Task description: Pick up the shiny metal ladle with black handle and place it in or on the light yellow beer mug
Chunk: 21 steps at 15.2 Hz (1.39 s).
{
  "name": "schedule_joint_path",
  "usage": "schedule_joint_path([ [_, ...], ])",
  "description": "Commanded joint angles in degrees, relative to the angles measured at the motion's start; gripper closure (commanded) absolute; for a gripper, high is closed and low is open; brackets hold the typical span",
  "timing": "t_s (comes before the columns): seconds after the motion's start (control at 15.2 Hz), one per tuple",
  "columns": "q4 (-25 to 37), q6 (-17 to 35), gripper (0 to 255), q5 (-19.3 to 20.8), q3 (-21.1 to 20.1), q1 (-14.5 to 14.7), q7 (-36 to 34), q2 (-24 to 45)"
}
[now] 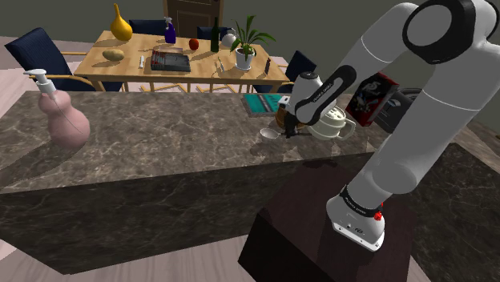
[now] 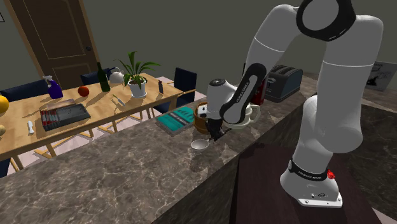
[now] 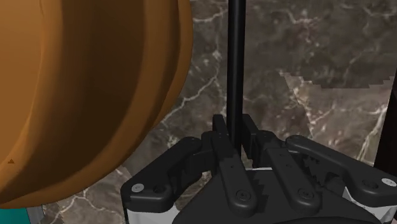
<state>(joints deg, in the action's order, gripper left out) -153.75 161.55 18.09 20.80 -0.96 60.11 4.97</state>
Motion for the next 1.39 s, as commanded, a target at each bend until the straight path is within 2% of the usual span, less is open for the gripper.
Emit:
schedule_joint_path([
  [0.0, 0.0, -2.1, 255, 0.4, 0.1, 0.1, -0.1, -2.1],
  [1.32, 2.5, -21.7, 255, 1.3, -1.0, 0.2, 1.0, -19.4],
])
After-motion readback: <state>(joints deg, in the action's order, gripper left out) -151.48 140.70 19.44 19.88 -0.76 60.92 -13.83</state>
